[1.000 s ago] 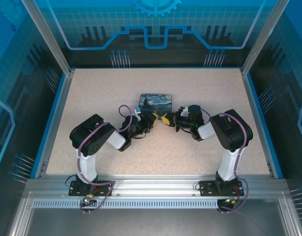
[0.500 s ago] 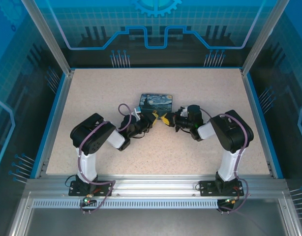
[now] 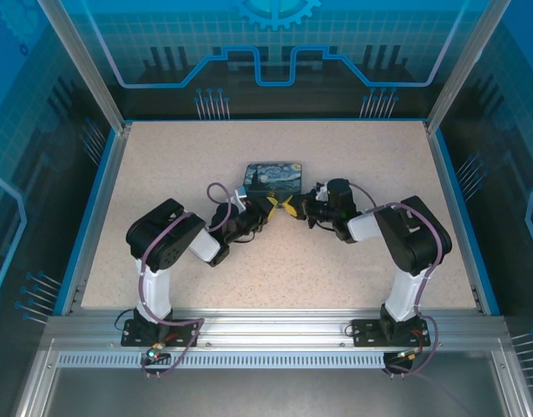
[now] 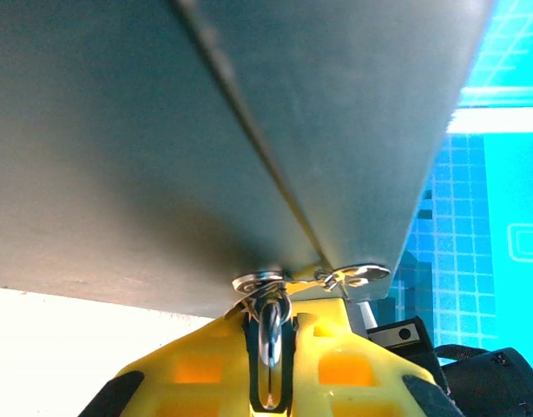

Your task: Unlock a padlock with a key

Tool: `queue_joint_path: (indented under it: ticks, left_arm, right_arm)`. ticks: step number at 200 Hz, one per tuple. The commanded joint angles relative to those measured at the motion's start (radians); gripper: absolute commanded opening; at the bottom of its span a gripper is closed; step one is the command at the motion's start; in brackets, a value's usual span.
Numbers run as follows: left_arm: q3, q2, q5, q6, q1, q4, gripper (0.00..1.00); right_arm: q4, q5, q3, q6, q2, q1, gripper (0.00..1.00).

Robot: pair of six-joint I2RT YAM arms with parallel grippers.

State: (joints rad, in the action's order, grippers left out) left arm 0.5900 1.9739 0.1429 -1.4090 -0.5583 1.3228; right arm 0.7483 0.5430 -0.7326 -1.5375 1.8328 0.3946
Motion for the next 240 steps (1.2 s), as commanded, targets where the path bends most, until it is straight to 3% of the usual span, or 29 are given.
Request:
queue_joint_path:
  ticks: [1, 20, 65, 120, 163, 240]
  left_arm:
    - [-0.001, 0.025, 0.295, 0.014, -0.081, 0.075, 0.00]
    - [-0.001, 0.026, 0.296, 0.015, -0.080, 0.073, 0.00]
    - [-0.002, 0.037, 0.291, 0.014, -0.080, 0.076, 0.00]
    - [0.007, 0.018, 0.273, -0.014, -0.080, 0.076, 0.00]
    - [-0.009, -0.001, 0.202, -0.043, -0.080, 0.076, 0.00]
    - [-0.018, -0.014, 0.183, -0.051, -0.077, 0.076, 0.00]
  right_arm:
    - [-0.043, 0.091, -0.126, 0.195, -0.100, 0.086, 0.00]
    - [-0.143, 0.072, -0.133, 0.265, -0.131, 0.067, 0.00]
    - [-0.048, 0.085, -0.101, 0.200, -0.090, 0.045, 0.00]
    - [0.321, 0.028, 0.005, -0.125, 0.041, 0.089, 0.00]
    - [0.320, -0.052, 0.050, -0.216, 0.034, 0.108, 0.00]
    - [0.188, -0.033, 0.028, -0.028, -0.020, 0.088, 0.00]
